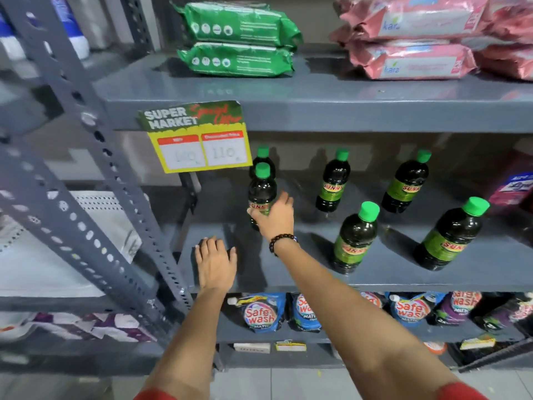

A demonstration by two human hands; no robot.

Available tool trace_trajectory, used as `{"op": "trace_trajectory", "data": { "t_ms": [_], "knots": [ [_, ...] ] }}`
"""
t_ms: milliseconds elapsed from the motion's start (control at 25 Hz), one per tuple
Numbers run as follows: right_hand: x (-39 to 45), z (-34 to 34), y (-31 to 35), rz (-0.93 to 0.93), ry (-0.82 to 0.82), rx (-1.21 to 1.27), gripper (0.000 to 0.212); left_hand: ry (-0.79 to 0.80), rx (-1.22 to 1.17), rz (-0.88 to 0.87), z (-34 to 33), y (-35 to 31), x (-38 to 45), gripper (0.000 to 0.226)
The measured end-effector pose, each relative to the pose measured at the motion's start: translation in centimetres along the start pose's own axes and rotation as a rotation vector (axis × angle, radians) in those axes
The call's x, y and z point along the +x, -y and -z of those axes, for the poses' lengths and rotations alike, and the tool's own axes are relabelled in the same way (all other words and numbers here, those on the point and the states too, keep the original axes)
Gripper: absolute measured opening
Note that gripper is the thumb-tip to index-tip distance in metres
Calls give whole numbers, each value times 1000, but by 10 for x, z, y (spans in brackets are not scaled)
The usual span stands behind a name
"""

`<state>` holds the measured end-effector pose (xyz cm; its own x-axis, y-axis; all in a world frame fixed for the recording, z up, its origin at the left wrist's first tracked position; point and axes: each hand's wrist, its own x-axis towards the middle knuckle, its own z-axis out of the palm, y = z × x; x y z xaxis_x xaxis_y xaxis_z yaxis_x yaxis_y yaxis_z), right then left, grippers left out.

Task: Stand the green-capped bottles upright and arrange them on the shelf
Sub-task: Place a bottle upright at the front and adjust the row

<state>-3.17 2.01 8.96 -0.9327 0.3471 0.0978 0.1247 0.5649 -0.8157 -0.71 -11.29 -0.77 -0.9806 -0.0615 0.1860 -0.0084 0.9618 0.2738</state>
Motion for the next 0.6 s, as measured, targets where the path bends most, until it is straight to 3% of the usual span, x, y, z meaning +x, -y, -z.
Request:
{"op": "trace_trajectory", "data": {
  "t_ms": [120, 320, 440, 600],
  "knots": [
    [21, -12, 8, -139, 16, 122, 96, 14, -3, -39, -7, 9, 0, 39],
    [20, -11, 0, -139, -28, 128, 55, -29, -39, -35, -10, 12, 3, 41],
    [7, -5, -7, -97, -131, 46, 45, -17, -45, -39, -10, 14, 1, 43],
    [6, -8, 7, -115, -96, 70, 86, -15, -33, -55, -6, 13, -1, 41]
  ]
}}
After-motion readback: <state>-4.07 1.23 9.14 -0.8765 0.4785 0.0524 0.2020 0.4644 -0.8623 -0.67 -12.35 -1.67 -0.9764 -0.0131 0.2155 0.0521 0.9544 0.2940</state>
